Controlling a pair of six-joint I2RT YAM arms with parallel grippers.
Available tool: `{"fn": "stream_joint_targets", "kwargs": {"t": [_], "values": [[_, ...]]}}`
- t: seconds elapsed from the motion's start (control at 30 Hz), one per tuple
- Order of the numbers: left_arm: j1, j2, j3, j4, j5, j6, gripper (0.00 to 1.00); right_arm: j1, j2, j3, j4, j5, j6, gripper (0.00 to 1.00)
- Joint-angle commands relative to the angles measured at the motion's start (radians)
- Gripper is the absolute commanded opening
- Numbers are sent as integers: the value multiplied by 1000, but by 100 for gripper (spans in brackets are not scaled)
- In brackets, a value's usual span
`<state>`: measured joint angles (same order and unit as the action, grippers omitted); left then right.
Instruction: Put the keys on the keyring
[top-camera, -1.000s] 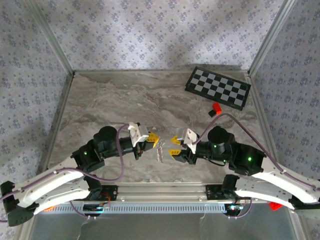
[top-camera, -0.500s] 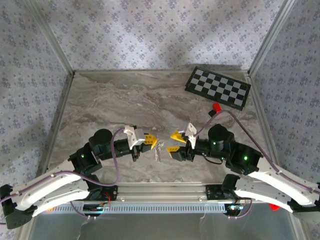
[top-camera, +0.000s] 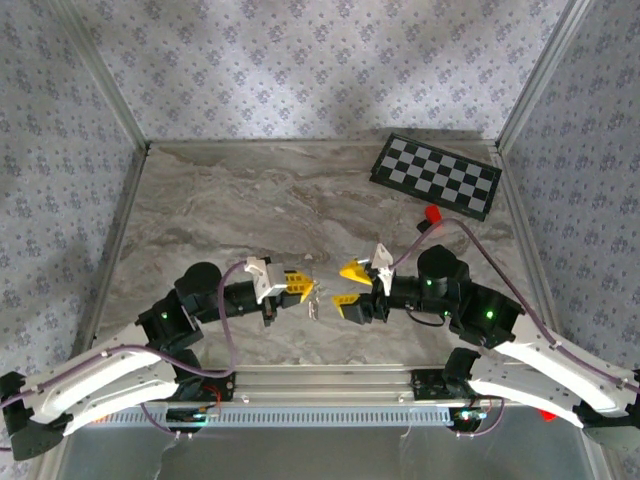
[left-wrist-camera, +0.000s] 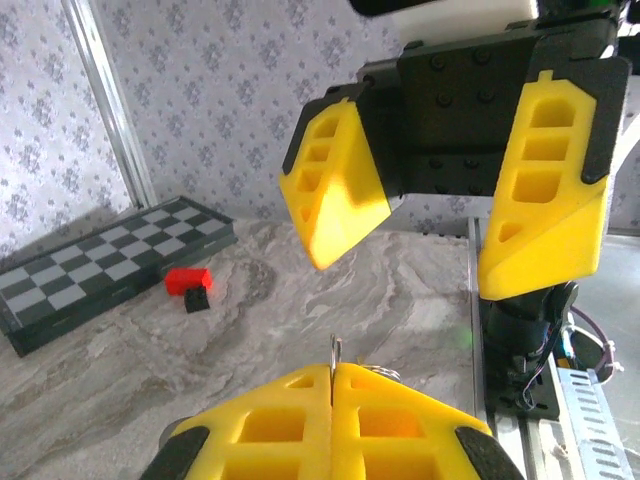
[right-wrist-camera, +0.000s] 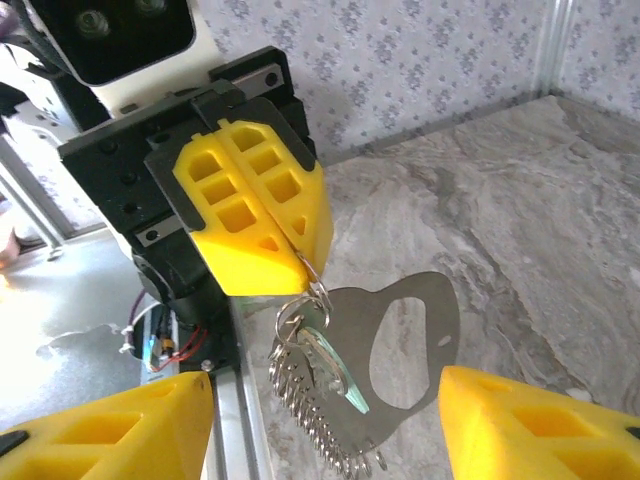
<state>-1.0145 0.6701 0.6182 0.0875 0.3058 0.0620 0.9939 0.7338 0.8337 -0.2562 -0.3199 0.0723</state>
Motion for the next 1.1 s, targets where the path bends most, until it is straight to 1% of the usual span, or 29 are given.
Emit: {"fn": "stream_joint_targets", "kwargs": {"t": [0.0,0.13,0.3,0.4,0.57,0.8,1.07], "values": [[1,-34,-5,121,51,-6,0,-5,9,5,55,-75,6,58],[1,-34,-12,134,74,-9,0,-5,21,5,78,-96,3,51],[1,-31,-10,136,98,-14,0,-6,29,-1,106,-97,4,49],[1,-27,-8,133,104,-13,0,-6,43,-4,135,-120,9,48],[1,-21,-1,129,119,-13,0,-6,68,0,148,-136,7,44],[0,-16,2,120,127,-14,0,-6,77,3,166,-162,5,38],[1,-14,17,101,130,-11,0,-6,98,10,154,-172,-1,28]]}}
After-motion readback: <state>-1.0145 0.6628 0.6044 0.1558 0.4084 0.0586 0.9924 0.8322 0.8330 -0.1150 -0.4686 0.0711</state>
